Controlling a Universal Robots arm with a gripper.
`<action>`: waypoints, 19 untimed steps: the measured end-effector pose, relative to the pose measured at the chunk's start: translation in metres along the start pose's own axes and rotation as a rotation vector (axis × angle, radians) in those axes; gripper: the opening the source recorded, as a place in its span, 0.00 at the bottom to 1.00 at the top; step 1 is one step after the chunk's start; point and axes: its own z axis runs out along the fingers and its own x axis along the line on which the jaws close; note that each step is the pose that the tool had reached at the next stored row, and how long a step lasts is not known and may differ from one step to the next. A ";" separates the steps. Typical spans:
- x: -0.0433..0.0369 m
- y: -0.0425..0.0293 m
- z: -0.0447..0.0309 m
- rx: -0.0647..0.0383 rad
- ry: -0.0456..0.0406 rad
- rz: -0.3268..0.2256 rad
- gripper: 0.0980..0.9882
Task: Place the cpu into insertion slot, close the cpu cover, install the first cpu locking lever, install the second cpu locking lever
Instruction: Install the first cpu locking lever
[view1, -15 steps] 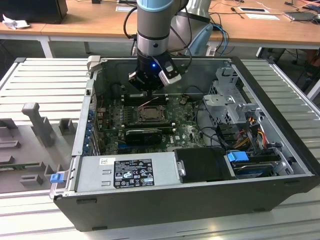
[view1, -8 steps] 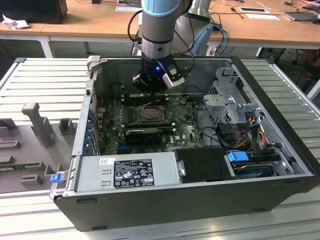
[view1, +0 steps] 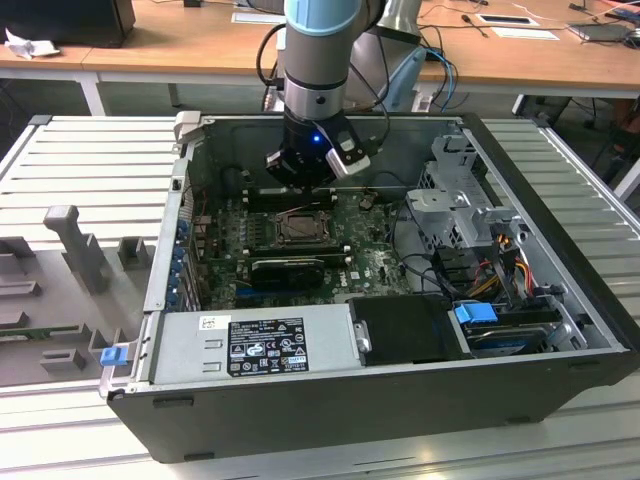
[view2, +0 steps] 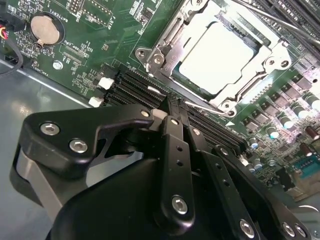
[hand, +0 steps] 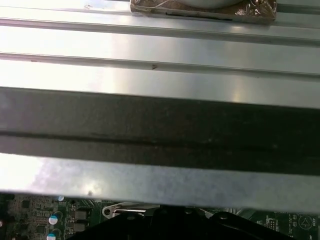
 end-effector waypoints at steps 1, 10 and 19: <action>-0.0002 0.0000 0.0001 0.000 -0.0001 0.001 0.01; -0.0070 -0.0006 0.0023 0.000 -0.0002 0.002 0.01; -0.0075 -0.0013 0.0086 0.000 -0.0009 0.001 0.01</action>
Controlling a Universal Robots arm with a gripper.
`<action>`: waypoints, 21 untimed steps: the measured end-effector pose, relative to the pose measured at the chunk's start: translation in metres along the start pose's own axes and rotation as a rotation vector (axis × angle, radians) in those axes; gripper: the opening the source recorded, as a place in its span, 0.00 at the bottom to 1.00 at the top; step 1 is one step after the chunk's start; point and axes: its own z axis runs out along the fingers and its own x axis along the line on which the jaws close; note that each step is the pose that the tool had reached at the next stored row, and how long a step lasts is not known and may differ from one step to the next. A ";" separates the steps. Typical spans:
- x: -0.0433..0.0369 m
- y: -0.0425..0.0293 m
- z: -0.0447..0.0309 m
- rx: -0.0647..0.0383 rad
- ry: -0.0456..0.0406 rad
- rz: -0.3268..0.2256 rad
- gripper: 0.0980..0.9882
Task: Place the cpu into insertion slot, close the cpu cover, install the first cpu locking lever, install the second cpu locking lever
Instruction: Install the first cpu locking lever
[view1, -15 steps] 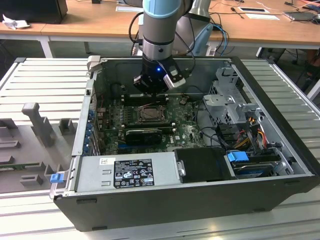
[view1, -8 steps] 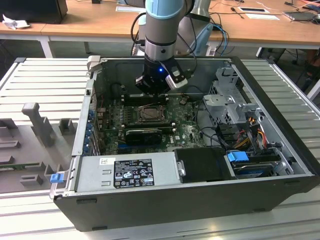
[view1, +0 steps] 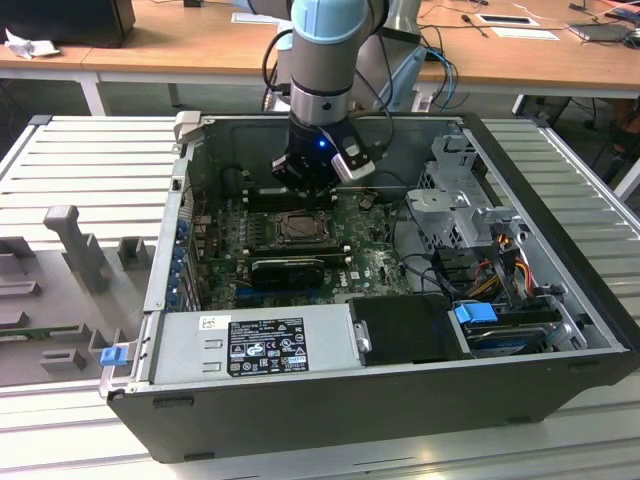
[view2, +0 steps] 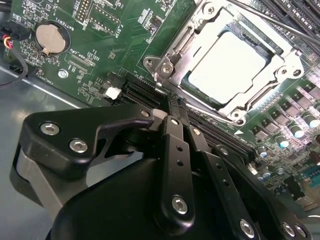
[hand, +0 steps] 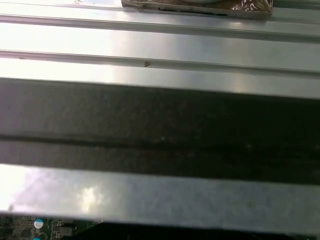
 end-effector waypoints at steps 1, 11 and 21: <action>0.0000 -0.0001 0.0005 0.000 0.0001 0.000 0.01; -0.0002 -0.0004 0.0035 0.004 0.0005 0.000 0.01; -0.0002 -0.0005 0.0040 0.018 0.0013 0.000 0.01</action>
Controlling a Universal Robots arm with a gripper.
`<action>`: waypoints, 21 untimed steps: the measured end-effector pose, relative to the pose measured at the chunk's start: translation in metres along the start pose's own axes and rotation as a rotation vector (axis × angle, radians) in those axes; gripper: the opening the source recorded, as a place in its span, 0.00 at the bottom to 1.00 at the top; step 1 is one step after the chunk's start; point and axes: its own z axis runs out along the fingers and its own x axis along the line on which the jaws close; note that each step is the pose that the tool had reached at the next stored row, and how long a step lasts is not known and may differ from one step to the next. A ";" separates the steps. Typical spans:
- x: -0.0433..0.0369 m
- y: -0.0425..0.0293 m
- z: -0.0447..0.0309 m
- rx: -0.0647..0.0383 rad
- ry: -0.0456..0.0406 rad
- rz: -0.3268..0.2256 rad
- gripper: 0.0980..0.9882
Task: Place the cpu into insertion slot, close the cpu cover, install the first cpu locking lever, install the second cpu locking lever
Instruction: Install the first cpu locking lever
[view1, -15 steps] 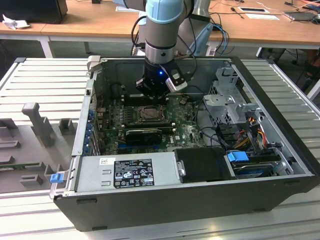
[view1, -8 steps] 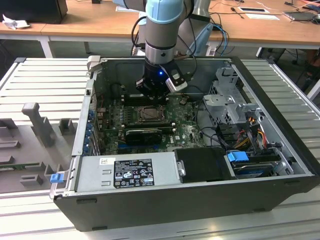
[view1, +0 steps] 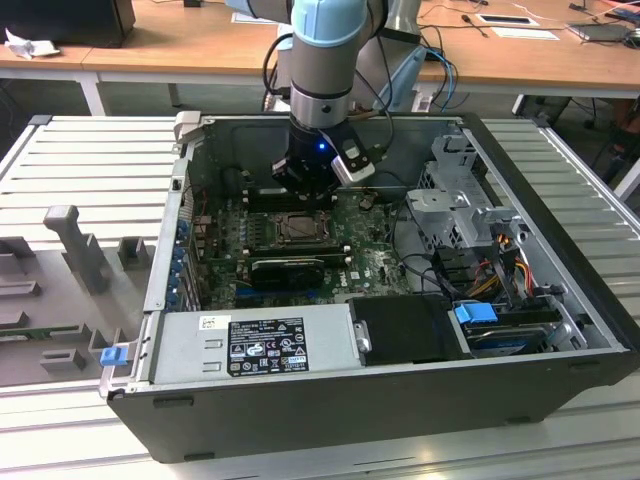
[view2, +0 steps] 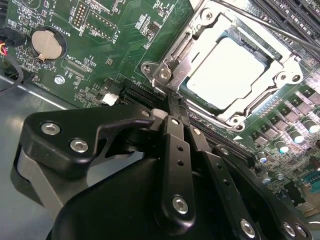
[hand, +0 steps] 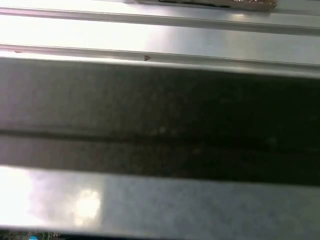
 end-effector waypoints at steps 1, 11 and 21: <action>0.0000 0.0000 0.0004 0.001 -0.0001 0.000 0.01; 0.0000 0.0002 -0.0006 -0.001 -0.0005 0.000 0.01; 0.0001 -0.0013 -0.0173 0.000 0.0000 0.000 0.01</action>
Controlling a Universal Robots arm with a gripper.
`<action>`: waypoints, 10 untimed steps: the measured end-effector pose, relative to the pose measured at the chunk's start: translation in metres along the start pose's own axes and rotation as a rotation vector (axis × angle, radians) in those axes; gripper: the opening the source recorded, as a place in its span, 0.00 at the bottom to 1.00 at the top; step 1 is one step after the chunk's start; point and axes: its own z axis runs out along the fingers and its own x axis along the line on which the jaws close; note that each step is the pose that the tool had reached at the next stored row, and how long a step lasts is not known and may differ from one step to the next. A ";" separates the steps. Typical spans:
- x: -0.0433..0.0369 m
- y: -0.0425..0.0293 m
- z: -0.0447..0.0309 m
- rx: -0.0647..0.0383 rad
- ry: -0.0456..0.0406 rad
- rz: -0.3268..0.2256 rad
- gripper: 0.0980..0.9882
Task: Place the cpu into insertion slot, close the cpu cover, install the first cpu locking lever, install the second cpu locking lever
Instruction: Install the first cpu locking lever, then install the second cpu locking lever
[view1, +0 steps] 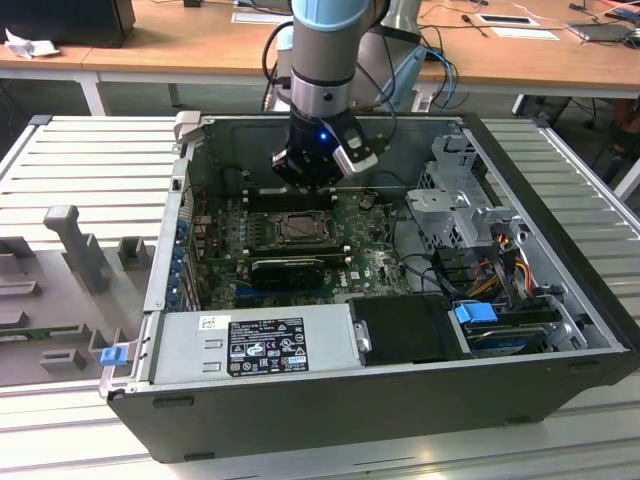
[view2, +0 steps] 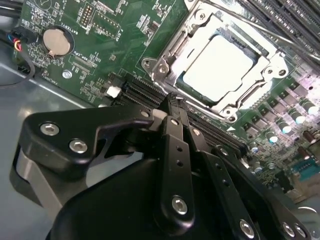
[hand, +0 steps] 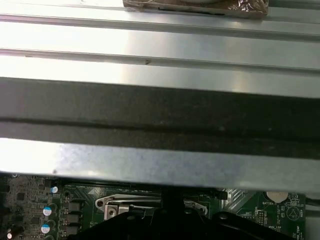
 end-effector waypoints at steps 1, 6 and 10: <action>0.0001 -0.0011 -0.0001 0.000 0.0000 0.000 0.01; 0.0003 -0.0044 -0.0004 0.000 -0.0001 0.000 0.01; 0.0003 -0.0056 -0.0005 0.000 0.0000 0.000 0.01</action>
